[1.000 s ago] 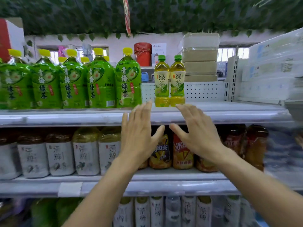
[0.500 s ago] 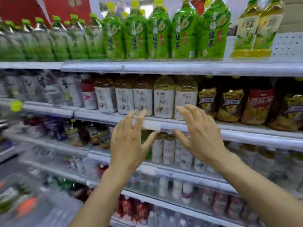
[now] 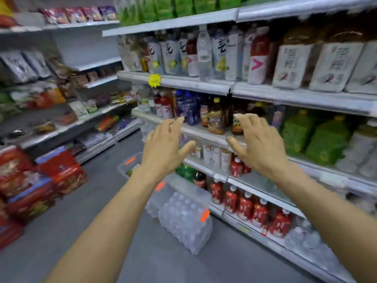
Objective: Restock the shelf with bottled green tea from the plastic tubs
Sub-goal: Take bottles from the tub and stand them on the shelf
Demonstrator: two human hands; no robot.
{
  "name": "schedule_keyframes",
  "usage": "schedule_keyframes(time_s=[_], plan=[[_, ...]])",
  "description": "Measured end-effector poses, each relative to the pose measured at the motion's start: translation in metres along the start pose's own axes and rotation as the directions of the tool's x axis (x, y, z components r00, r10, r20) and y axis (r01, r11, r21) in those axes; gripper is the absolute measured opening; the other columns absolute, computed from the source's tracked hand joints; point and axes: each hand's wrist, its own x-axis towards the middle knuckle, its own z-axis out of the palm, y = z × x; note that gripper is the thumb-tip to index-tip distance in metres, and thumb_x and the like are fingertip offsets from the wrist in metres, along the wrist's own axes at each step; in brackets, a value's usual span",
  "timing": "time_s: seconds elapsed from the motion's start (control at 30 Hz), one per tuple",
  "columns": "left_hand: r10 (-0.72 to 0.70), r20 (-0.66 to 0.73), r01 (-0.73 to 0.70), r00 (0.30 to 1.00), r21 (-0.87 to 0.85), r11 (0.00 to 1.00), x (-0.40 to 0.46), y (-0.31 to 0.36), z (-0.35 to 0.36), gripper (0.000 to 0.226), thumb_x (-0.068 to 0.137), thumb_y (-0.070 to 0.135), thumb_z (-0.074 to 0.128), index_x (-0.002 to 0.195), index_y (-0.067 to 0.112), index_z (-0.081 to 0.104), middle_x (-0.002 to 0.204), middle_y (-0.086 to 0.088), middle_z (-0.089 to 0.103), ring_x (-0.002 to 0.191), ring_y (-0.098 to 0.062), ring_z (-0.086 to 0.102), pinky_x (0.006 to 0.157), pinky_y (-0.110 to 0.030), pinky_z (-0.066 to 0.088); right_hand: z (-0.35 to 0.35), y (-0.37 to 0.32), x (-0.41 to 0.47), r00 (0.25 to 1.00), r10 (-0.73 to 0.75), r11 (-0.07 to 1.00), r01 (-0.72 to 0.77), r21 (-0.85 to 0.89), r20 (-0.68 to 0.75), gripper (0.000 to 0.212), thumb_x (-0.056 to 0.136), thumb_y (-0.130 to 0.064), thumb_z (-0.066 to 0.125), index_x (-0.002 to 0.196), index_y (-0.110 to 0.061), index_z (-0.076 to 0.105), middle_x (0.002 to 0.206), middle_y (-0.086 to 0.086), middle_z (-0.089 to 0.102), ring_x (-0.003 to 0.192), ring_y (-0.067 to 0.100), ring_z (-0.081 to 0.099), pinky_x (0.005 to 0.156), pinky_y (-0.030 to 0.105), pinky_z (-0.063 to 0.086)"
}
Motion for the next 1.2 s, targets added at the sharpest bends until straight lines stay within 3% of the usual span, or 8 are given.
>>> schedule_keyframes(time_s=[0.23, 0.5, 0.63, 0.83, 0.97, 1.07, 1.2], plan=[[-0.17, 0.049, 0.171, 0.984, -0.027, 0.985, 0.012, -0.141, 0.014, 0.071, 0.098, 0.056, 0.051, 0.156, 0.025, 0.023, 0.153, -0.005, 0.035, 0.139, -0.028, 0.037, 0.106, -0.045, 0.038, 0.095, -0.087, 0.058, 0.985, -0.009, 0.997, -0.004, 0.076, 0.174, 0.054, 0.096, -0.044, 0.053, 0.14, -0.014, 0.044, 0.135, 0.01, 0.048, 0.121, 0.032, 0.046, 0.091, 0.045, 0.042], [-0.267, 0.221, 0.288, 0.938, -0.068, 0.955, 0.087, -0.298, 0.078, 0.069, 0.098, 0.048, 0.057, 0.155, 0.02, 0.029, 0.151, -0.008, 0.035, 0.14, -0.028, 0.036, 0.108, -0.046, 0.04, 0.242, -0.15, 0.164, 0.937, -0.004, 0.984, -0.058, 0.166, 0.351, 0.051, 0.096, -0.044, 0.053, 0.139, -0.018, 0.043, 0.137, 0.008, 0.045, 0.125, 0.029, 0.043, 0.086, 0.039, 0.044], [-0.314, 0.328, 0.358, 0.891, -0.081, 0.93, 0.137, -0.369, 0.117, 0.067, 0.097, 0.046, 0.059, 0.153, 0.02, 0.033, 0.147, -0.008, 0.04, 0.136, -0.028, 0.041, 0.103, -0.041, 0.042, 0.32, -0.174, 0.223, 0.893, 0.015, 0.972, -0.12, 0.204, 0.45, 0.054, 0.096, -0.042, 0.054, 0.142, -0.018, 0.041, 0.141, 0.009, 0.043, 0.129, 0.029, 0.041, 0.095, 0.042, 0.046], [-0.333, 0.475, 0.438, 0.814, -0.127, 0.89, 0.173, -0.458, 0.181, 0.063, 0.096, 0.041, 0.062, 0.15, 0.017, 0.04, 0.148, -0.007, 0.042, 0.131, -0.023, 0.048, 0.103, -0.034, 0.039, 0.421, -0.201, 0.263, 0.79, 0.078, 0.947, -0.25, 0.203, 0.608, 0.051, 0.095, -0.04, 0.057, 0.139, -0.018, 0.044, 0.138, 0.009, 0.046, 0.129, 0.028, 0.043, 0.093, 0.041, 0.046], [-0.339, 0.603, 0.501, 0.722, -0.118, 0.857, 0.194, -0.521, 0.242, 0.061, 0.097, 0.039, 0.061, 0.15, 0.017, 0.04, 0.153, -0.007, 0.04, 0.133, -0.026, 0.048, 0.107, -0.035, 0.039, 0.5, -0.217, 0.274, 0.717, 0.14, 0.919, -0.351, 0.18, 0.683, 0.05, 0.095, -0.039, 0.057, 0.138, -0.016, 0.045, 0.136, 0.011, 0.048, 0.127, 0.029, 0.046, 0.096, 0.042, 0.046], [-0.31, 0.677, 0.502, 0.668, -0.101, 0.859, 0.209, -0.568, 0.292, 0.06, 0.097, 0.037, 0.062, 0.149, 0.015, 0.042, 0.149, -0.01, 0.045, 0.131, -0.027, 0.049, 0.107, -0.033, 0.037, 0.569, -0.24, 0.274, 0.64, 0.173, 0.878, -0.445, 0.178, 0.748, 0.051, 0.095, -0.038, 0.057, 0.139, -0.015, 0.045, 0.141, 0.011, 0.045, 0.131, 0.029, 0.043, 0.1, 0.044, 0.044], [-0.213, 0.762, 0.465, 0.611, -0.129, 0.876, 0.245, -0.643, 0.366, 0.049, 0.097, 0.037, 0.062, 0.141, 0.018, 0.053, 0.14, -0.005, 0.055, 0.124, -0.024, 0.053, 0.097, -0.028, 0.039, 0.66, -0.275, 0.276, 0.511, 0.282, 0.792, -0.601, 0.103, 0.812, 0.045, 0.096, -0.036, 0.057, 0.135, -0.015, 0.048, 0.132, 0.011, 0.05, 0.126, 0.029, 0.049, 0.098, 0.038, 0.044]])
